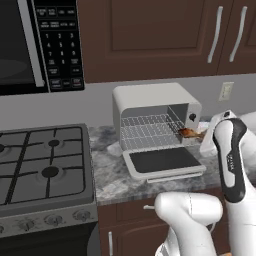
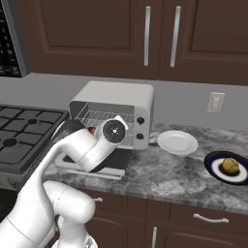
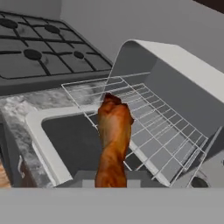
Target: Open the toaster oven door. Place the bread on the bottom rack in the toaster oven and place the chicken drumstick on the top rack.
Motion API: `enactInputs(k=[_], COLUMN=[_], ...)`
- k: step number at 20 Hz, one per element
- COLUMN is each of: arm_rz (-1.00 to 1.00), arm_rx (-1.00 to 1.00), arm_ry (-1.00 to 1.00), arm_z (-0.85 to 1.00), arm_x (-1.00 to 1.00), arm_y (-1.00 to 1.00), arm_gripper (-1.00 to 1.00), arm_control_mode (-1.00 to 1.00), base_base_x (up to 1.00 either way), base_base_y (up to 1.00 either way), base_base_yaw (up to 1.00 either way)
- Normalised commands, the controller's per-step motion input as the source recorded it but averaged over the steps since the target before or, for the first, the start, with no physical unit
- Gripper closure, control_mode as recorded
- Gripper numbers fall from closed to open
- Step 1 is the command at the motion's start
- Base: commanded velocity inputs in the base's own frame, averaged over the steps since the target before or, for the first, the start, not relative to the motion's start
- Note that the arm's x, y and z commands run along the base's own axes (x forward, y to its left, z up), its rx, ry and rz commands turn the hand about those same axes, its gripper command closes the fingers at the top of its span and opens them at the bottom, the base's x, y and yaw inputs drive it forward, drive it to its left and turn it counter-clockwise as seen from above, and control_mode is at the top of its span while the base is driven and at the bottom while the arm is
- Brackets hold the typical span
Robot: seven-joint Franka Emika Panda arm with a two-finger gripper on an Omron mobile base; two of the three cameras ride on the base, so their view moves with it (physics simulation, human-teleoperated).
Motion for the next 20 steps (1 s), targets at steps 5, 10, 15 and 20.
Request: enactInputs(k=[5,10,15,20], arm_rz=[-0.03,-0.05,-0.01,0.00], arm_rx=[0.00,0.03,0.00,0.00], arm_ry=[0.08,0.07,0.14,0.07], arm_z=[0.01,-0.07,-0.32,-0.15], arm_x=[0.50,0.48,0.23,-0.04], arm_y=[0.27,0.00,0.00,0.00], arm_gripper=[1.00,1.00,1.00,1.00], arm_control_mode=[-1.00,-1.00,-1.00,-1.00], base_base_x=[0.00,0.00,0.00,0.00], base_base_y=[0.00,0.00,0.00,0.00], base_base_yaw=[0.00,0.00,0.00,0.00])
